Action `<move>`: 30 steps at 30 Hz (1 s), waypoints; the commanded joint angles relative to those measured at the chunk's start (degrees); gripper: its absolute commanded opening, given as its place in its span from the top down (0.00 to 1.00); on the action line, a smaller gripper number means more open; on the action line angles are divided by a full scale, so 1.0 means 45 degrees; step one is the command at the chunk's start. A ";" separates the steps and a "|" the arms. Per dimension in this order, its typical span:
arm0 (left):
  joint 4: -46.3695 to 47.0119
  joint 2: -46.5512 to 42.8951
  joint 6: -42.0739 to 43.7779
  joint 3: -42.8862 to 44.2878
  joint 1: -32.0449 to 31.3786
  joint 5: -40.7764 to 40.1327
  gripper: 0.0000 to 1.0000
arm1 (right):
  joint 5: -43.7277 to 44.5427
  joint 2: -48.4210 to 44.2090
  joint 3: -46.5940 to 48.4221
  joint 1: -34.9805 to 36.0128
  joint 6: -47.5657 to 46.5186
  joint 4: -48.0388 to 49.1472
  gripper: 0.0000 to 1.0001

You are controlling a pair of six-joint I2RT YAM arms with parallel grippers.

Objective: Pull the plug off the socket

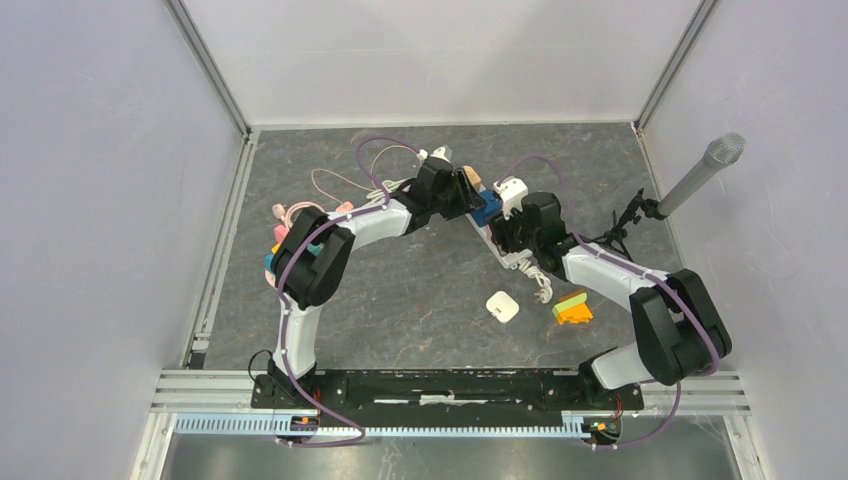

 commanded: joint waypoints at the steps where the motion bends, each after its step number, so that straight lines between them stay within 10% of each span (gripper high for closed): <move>1: -0.3913 0.1435 0.0994 -0.0737 -0.0048 -0.0972 0.47 | 0.0047 -0.0075 0.0837 0.0978 -0.0298 0.0534 1.00; 12: -0.4153 0.1464 0.1170 -0.0623 -0.0048 -0.0730 0.48 | -0.2588 -0.0832 0.0448 -0.0346 0.1591 0.1678 1.00; 22: -0.4307 0.1536 0.1304 -0.0488 -0.0048 -0.0689 0.49 | 0.1246 -0.0059 0.1248 0.1551 0.0148 0.0179 1.00; 30: -0.4369 0.1611 0.1326 -0.0387 -0.0048 -0.0549 0.49 | -0.1549 -0.1225 0.1069 0.0076 0.1736 0.1035 1.00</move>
